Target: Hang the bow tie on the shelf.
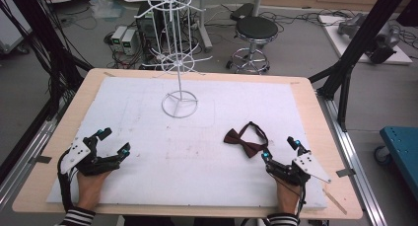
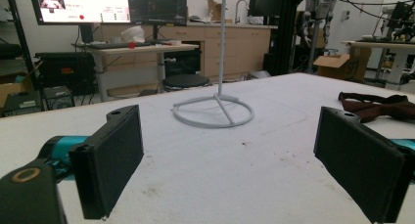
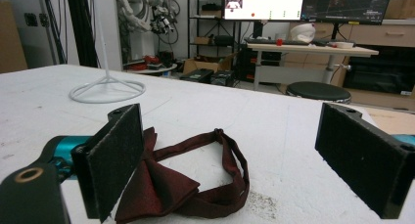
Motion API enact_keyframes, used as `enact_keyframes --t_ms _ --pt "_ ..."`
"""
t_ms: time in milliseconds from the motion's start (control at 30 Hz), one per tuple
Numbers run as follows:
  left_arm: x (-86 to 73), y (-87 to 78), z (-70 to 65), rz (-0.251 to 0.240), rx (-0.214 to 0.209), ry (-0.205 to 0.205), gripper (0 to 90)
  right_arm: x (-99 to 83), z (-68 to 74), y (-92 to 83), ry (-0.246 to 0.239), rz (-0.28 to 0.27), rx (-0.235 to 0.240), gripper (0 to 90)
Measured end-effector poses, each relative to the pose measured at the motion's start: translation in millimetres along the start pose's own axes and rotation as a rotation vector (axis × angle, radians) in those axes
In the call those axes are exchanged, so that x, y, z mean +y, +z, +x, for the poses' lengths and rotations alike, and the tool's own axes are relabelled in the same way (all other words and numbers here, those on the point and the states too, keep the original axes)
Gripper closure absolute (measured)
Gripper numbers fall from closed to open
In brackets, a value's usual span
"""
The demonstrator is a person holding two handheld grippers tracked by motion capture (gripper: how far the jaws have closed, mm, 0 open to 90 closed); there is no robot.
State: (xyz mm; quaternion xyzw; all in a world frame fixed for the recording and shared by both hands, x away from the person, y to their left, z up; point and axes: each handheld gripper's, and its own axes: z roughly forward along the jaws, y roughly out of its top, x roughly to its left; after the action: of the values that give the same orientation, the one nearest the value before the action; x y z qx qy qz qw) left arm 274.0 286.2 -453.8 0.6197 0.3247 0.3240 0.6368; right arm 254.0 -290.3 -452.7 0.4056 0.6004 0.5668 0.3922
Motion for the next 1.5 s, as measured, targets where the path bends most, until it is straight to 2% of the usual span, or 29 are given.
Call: enact_keyframes --t_ms 533,700,767,867,933,1100,1133,1167,1200,1233,1267,1300,1333,1367,1400,1433,1467,1500 --pt "0.0 -0.2 0.4 -0.001 -0.001 -0.005 11.4 0.4 0.3 0.6 -0.009 0.003 -0.003 10.3" --pt "0.0 -0.2 0.3 -0.001 -0.002 -0.003 11.4 1.4 -0.9 2.2 -0.007 0.017 0.012 10.3" --pt "0.0 -0.2 0.2 -0.001 -0.002 -0.001 11.4 3.1 -2.0 4.4 0.018 0.04 0.024 10.3" --pt "-0.1 -0.2 0.3 -0.002 -0.002 -0.002 11.4 9.0 -3.7 5.8 0.033 0.041 0.037 10.3" --pt "0.0 -0.2 0.3 -0.001 -0.001 -0.004 11.4 15.3 -5.5 7.8 0.027 0.047 0.052 10.3" --pt "0.0 -0.2 0.4 0.0 -0.001 -0.003 11.4 31.5 -10.5 15.5 0.021 0.125 0.101 10.2" --pt "0.0 -0.1 0.2 -0.002 -0.001 -0.003 11.3 38.0 -11.8 19.6 0.018 0.164 0.122 10.2" --pt "0.0 -0.2 0.2 -0.001 -0.001 -0.002 11.3 38.0 -11.8 19.6 0.018 0.164 0.122 10.2" --pt "0.0 -0.2 0.3 -0.001 -0.002 -0.002 11.4 41.4 -12.2 22.0 0.011 0.181 0.136 10.3" --pt "0.0 -0.2 0.3 -0.001 -0.001 -0.003 11.4 48.5 -11.2 26.7 -0.003 0.213 0.173 10.3" --pt "0.0 -0.2 0.3 -0.001 -0.001 -0.003 11.4 48.5 -11.2 26.7 -0.003 0.213 0.173 10.3" --pt "0.0 -0.2 0.4 -0.001 -0.001 -0.003 11.4 55.1 -9.8 33.1 -0.028 0.25 0.207 10.3" --pt "0.0 -0.2 0.3 -0.001 0.0 -0.004 11.4 55.1 -9.8 33.1 -0.028 0.25 0.207 10.3" --pt "-0.1 -0.2 0.4 -0.001 0.0 -0.005 11.4 58.3 -8.4 36.7 -0.041 0.274 0.225 10.3" --pt "-0.1 -0.2 0.4 -0.001 0.0 -0.004 11.4 64.5 -4.7 43.7 -0.068 0.322 0.255 10.3" --pt "0.0 -0.2 0.4 -0.001 0.0 -0.004 11.4 67.8 -3.2 47.4 -0.093 0.34 0.273 10.3" --pt "0.0 -0.2 0.4 -0.001 -0.001 -0.003 11.4 67.8 -3.2 47.4 -0.093 0.34 0.273 10.3" --pt "-0.1 -0.2 0.4 -0.001 0.0 -0.004 11.4 74.3 1.6 55.6 -0.123 0.384 0.309 10.3"
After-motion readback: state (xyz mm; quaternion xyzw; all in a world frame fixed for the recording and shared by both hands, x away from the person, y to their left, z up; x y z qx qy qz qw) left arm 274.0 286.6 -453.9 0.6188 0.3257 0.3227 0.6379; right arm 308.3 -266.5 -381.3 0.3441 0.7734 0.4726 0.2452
